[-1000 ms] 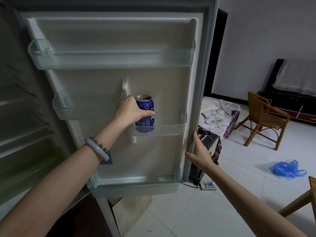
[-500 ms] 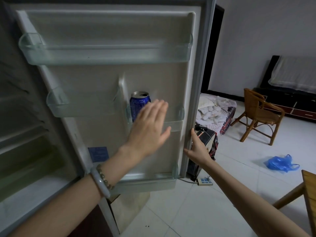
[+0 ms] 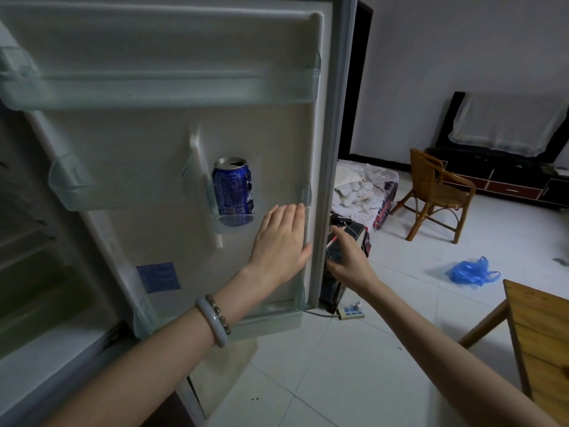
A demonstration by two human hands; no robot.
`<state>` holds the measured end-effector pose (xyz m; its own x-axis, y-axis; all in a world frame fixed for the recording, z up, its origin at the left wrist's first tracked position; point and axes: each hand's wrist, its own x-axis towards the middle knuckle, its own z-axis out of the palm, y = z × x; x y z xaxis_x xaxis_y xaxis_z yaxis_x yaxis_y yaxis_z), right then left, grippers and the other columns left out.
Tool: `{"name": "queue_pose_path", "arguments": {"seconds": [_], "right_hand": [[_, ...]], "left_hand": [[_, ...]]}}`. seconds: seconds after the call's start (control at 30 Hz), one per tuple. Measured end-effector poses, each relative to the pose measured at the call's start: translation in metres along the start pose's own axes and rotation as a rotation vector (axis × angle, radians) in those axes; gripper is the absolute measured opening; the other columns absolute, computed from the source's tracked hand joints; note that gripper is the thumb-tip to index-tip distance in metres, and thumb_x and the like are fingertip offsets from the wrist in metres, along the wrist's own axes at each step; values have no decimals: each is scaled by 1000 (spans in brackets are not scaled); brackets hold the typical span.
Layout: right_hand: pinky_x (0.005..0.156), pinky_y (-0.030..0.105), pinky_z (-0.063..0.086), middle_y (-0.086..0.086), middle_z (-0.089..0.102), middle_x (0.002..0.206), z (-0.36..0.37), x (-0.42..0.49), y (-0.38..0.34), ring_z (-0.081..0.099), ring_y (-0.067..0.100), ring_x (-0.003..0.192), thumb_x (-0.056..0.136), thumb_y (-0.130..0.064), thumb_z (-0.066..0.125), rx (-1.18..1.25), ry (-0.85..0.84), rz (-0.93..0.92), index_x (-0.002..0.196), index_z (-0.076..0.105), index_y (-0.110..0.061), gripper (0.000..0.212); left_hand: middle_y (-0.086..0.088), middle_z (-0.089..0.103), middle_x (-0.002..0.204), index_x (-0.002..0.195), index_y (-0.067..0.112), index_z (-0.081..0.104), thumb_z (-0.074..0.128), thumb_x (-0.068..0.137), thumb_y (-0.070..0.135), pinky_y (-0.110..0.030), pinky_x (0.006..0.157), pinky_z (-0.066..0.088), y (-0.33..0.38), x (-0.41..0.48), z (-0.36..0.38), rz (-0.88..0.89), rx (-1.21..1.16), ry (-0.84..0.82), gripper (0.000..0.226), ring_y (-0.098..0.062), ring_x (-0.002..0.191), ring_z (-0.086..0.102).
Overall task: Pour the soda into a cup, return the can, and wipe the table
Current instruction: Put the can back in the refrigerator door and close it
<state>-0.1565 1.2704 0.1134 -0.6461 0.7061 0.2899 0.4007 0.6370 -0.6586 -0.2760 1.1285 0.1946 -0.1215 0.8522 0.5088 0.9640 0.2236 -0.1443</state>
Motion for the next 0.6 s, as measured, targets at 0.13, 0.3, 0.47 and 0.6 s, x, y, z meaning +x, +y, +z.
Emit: {"name": "queue_pose_path", "arguments": {"seconds": [0.13,0.3,0.47,0.6], "right_hand": [[107,41,38,6,40,141,-14,-18,-9,40,19,128,81,-17,64,-24,40,-22,142,32,-19,69],[111,29,29,4,33,147,-19,-38,-18,31,17,135,83,-12,64,-119,82,-88,144,30,-16,71],[113,33,26,3,24,153,-16,-65,-28,23,17,140,84,-13,63,-166,68,-162,146,25,-19,73],[111,28,20,5,19,154,-19,-88,-35,19,19,141,84,-9,64,-189,79,-254,146,25,-18,74]], "left_hand": [[-20,57,123,129,-6,46,66,79,34,-43,104,37,-1,-9,-2,16,36,37,67,-33,114,53],[-19,59,119,126,-5,50,69,76,28,-44,102,40,-2,-31,-8,61,-20,128,63,-33,111,56],[-20,57,119,132,-1,45,63,80,29,-46,105,37,2,-63,-18,62,0,167,63,-34,112,53],[-21,57,116,137,5,42,61,82,30,-48,104,35,9,-89,-32,33,30,160,64,-36,109,54]]}}
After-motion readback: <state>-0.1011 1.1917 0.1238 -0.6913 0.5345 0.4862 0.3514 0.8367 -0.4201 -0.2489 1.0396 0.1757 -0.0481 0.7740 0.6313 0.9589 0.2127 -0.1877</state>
